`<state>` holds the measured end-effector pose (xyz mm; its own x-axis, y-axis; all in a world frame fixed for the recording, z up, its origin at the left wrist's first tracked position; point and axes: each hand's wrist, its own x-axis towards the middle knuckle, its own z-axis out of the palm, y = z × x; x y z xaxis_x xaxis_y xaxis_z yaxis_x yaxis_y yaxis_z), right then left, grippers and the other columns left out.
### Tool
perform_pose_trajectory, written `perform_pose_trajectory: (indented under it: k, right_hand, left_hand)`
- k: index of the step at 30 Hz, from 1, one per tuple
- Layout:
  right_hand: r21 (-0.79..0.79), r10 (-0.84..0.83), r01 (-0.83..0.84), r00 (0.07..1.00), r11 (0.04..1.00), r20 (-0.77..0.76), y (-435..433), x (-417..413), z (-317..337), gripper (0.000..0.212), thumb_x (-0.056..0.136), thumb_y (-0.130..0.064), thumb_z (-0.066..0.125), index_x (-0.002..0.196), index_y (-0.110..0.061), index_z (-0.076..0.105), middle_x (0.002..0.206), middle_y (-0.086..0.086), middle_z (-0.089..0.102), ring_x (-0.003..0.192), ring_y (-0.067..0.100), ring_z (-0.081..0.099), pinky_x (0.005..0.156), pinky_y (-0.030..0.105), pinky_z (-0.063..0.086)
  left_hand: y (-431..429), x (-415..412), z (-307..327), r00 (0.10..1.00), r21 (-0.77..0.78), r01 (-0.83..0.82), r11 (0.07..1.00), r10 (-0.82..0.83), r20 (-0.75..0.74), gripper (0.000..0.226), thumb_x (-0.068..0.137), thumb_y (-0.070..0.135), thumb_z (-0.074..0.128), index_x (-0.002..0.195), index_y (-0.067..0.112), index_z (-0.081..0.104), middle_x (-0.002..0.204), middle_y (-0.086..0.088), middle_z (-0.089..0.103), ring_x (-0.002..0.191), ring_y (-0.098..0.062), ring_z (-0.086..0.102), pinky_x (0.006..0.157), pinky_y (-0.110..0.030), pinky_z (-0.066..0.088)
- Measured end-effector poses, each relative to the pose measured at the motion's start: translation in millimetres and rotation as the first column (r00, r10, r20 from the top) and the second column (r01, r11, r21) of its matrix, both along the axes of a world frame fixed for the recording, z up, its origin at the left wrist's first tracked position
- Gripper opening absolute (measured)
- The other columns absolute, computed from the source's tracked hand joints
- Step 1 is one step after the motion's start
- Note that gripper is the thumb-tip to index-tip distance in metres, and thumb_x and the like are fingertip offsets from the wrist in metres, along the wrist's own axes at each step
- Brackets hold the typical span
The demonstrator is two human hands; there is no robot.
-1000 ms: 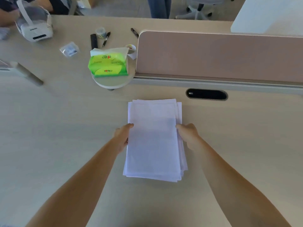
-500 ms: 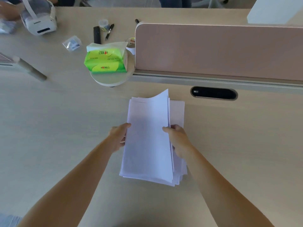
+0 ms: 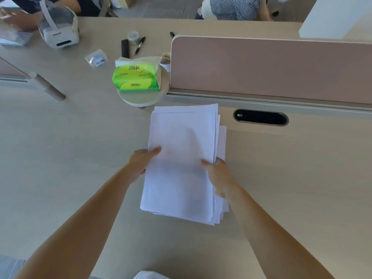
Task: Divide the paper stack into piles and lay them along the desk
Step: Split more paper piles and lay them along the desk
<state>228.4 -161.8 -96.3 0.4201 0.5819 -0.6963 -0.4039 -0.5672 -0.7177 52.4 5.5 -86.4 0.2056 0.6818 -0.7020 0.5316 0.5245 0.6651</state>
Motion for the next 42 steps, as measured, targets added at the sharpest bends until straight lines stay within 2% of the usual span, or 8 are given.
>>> perform_pose_trajectory:
  k: [7,11,18,21,24,27,32,42]
  right_hand:
    - [0.287,0.171,-0.221,0.967,0.932,0.188,12.3,-35.9,65.9,0.017,0.101,-0.021,0.053,0.111,-0.027,0.065,0.109,-0.004,0.072,0.104,0.012,0.067,0.087,0.022,0.052]
    - [0.356,0.166,-0.28,0.933,0.891,0.319,31.1,-68.9,90.6,0.016,0.1,-0.016,0.055,0.098,-0.026,0.068,0.108,0.019,0.071,0.105,0.033,0.066,0.095,0.046,0.051]
    - [0.411,0.129,-0.309,0.903,0.858,0.409,62.8,-144.1,81.9,0.026,0.099,-0.018,0.055,0.098,0.007,0.064,0.097,0.038,0.063,0.089,0.047,0.058,0.072,0.048,0.05]
    - [0.358,0.148,-0.317,0.892,0.878,0.427,69.0,-174.7,72.5,0.037,0.093,-0.026,0.056,0.09,0.011,0.06,0.073,0.023,0.057,0.068,0.035,0.057,0.065,0.034,0.04]
    - [0.314,0.12,-0.27,0.897,0.91,0.425,68.9,-198.5,63.3,0.011,0.089,-0.014,0.07,0.08,-0.019,0.068,0.072,-0.005,0.067,0.066,0.008,0.064,0.067,0.029,0.051]
    - [0.263,0.058,-0.177,0.913,0.949,0.404,66.5,-221.0,64.4,0.014,0.081,-0.02,0.08,0.077,-0.011,0.07,0.056,-0.011,0.062,0.046,-0.001,0.053,0.052,0.015,0.042]
    - [0.376,-0.117,-0.022,0.933,0.926,0.342,73.9,-263.8,85.6,0.019,0.086,-0.011,0.075,0.086,-0.03,0.074,0.088,-0.014,0.077,0.09,0.005,0.072,0.09,0.035,0.055]
    - [0.387,-0.158,0.037,0.945,0.921,0.285,73.5,-289.2,101.4,0.045,0.054,-0.024,0.09,0.097,-0.021,0.077,0.102,0.007,0.076,0.099,0.026,0.071,0.087,0.043,0.056]
  left_hand:
    - [3.0,-42.7,77.2,0.87,0.184,-0.088,0.979,-0.015,0.493,0.026,0.07,0.011,0.082,0.096,0.012,0.076,0.104,-0.011,0.075,0.092,-0.029,0.072,0.083,-0.048,0.057]
    - [4.3,-76.6,107.9,0.852,0.4,-0.264,0.878,0.018,0.523,0.012,0.069,0.015,0.08,0.077,0.024,0.079,0.087,0.005,0.077,0.079,-0.013,0.071,0.075,-0.032,0.059]
    - [23.5,-155.0,106.8,0.862,0.468,-0.347,0.813,0.079,0.502,0.017,0.064,0.016,0.083,0.071,0.031,0.078,0.081,0.012,0.075,0.078,-0.01,0.07,0.077,-0.033,0.057]
    - [32.9,-190.1,90.4,0.87,0.455,-0.285,0.844,0.028,0.492,0.019,0.064,0.015,0.083,0.071,0.031,0.078,0.081,0.011,0.076,0.08,-0.01,0.07,0.078,-0.035,0.057]
    - [41.6,-225.0,70.5,0.885,0.419,-0.201,0.886,-0.019,0.465,0.022,0.053,0.021,0.089,0.071,0.027,0.078,0.083,0.007,0.076,0.08,-0.014,0.072,0.075,-0.034,0.057]
    - [51.4,-251.3,60.4,0.86,0.387,-0.131,0.913,-0.089,0.503,0.037,0.052,0.021,0.088,0.088,0.019,0.077,0.096,-0.004,0.077,0.09,-0.021,0.073,0.076,-0.034,0.057]
    - [56.4,-264.9,69.2,0.824,0.422,-0.062,0.905,-0.193,0.533,0.042,0.058,0.023,0.087,0.097,0.011,0.075,0.102,-0.011,0.075,0.095,-0.026,0.072,0.08,-0.043,0.059]
    - [80.3,-305.5,74.8,0.788,0.378,0.105,0.92,-0.309,0.533,0.057,0.047,0.032,0.085,0.1,0.014,0.071,0.099,-0.004,0.073,0.086,-0.015,0.071,0.071,-0.028,0.055]
